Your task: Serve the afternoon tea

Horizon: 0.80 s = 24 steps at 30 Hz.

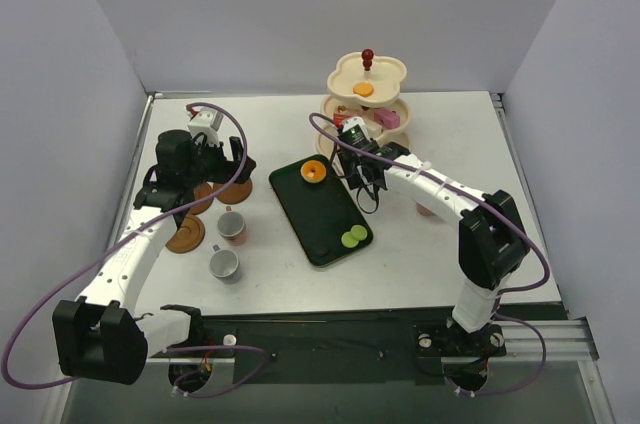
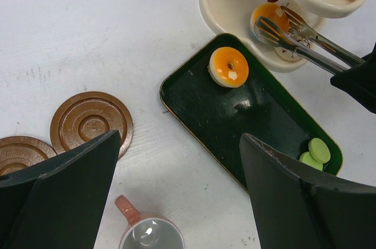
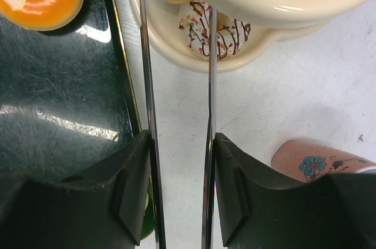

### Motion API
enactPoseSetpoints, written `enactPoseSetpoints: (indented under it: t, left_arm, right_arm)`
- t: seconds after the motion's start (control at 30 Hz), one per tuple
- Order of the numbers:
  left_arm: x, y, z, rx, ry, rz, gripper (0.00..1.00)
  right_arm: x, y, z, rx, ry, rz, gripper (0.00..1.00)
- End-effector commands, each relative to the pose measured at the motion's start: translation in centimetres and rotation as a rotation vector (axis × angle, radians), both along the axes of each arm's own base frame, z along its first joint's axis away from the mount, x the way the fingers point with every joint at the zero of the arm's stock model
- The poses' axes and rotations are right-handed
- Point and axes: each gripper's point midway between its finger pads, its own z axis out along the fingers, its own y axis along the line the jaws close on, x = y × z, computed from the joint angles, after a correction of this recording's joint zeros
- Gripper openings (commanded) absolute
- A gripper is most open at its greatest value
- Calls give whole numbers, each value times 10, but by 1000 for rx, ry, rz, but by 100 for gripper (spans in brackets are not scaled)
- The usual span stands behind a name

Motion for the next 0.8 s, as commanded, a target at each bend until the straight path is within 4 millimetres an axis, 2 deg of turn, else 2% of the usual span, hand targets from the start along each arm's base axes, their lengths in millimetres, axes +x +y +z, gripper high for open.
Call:
enactPoseSetpoints:
  t: [0.0, 0.17, 0.23, 0.5, 0.77]
  left_arm:
    - [8, -2, 22, -15, -66, -7, 94]
    - [9, -2, 22, -13, -63, -5, 94]
    - [8, -2, 21, -13, -62, -6, 94]
    - [9, -2, 22, -12, -64, -7, 94]
    - [8, -2, 23, -15, -66, -7, 93]
  right_arm:
    - [20, -2, 20, 10, -73, -32, 28]
    - [20, 0, 15, 8, -56, -13, 48]
    - [20, 0, 16, 9, -57, -8, 52]
    - [15, 2, 31, 39, -81, 7, 54]
    - [-7, 3, 52, 59, -119, 38, 52]
